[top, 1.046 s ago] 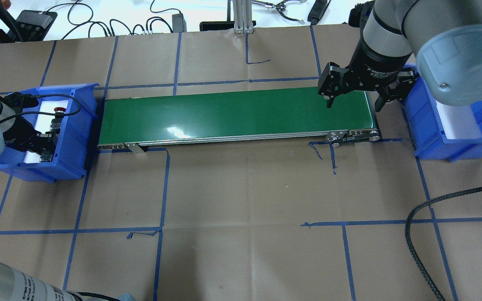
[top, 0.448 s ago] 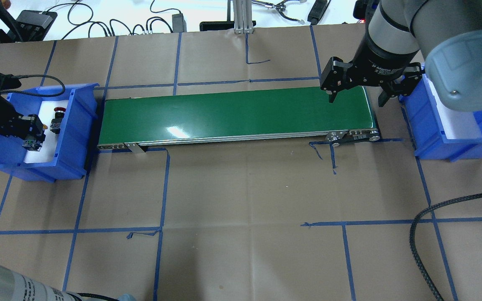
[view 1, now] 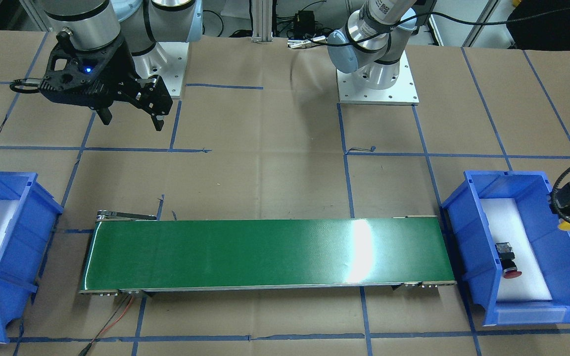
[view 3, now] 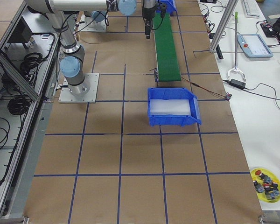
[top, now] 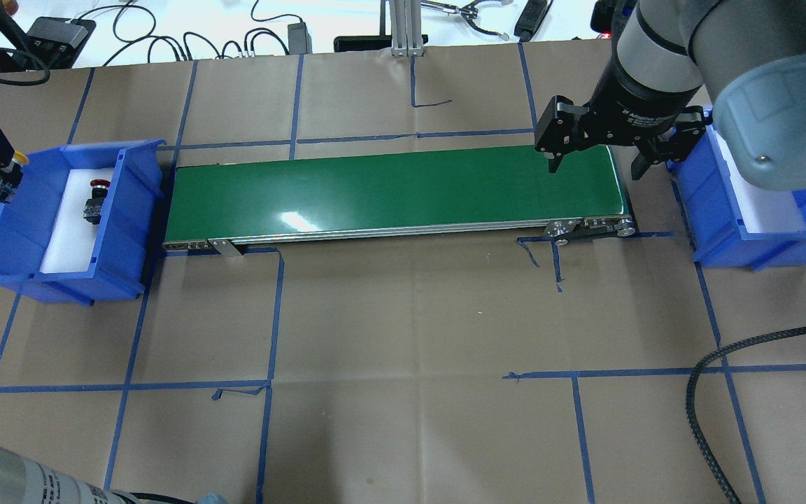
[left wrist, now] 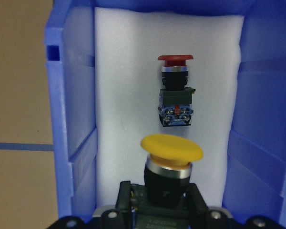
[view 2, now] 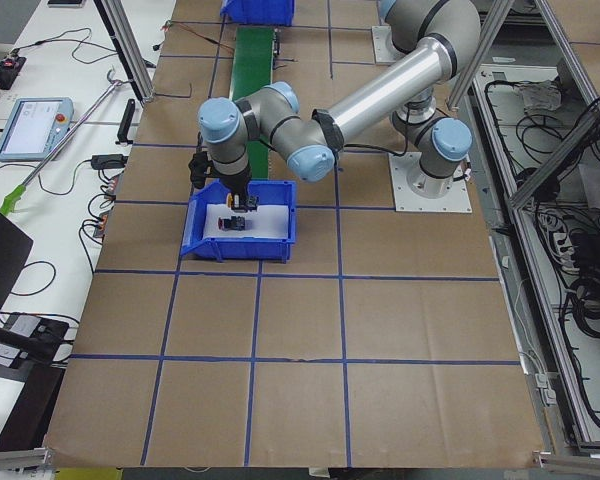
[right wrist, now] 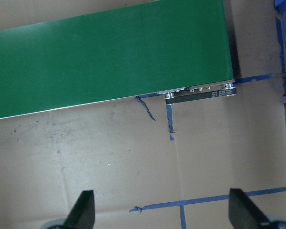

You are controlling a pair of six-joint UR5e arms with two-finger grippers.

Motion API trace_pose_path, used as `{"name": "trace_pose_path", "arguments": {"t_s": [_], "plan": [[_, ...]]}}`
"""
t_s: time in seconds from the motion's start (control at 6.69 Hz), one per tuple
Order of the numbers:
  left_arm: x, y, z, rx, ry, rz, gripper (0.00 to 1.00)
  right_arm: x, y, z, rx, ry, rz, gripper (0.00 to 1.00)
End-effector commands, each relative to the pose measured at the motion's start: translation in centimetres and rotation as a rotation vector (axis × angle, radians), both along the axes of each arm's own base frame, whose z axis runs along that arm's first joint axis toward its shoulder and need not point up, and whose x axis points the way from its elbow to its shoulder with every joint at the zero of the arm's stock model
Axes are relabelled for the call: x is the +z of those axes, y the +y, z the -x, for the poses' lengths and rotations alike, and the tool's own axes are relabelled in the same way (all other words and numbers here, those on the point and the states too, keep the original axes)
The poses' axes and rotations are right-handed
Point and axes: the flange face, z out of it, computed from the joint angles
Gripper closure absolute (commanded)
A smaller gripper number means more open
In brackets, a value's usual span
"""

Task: Transport two buttons from left to right
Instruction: 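Lift the yellow button and carry it toward the conveyor start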

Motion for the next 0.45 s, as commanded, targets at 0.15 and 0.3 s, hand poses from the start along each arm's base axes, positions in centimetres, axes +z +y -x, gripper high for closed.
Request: {"name": "trace_pose_path", "arguments": {"t_s": [0.15,0.3], "plan": [[4.5,-3.8,9.8,0.002,-0.032,0.056,0.98,0.2,-0.1,0.0,0.003,-0.001,0.004,0.00],[4.9,-4.7,15.5,0.038,-0.033,0.066,0.98,0.4,-0.1,0.0,0.003,-0.001,0.007,0.00]]}}
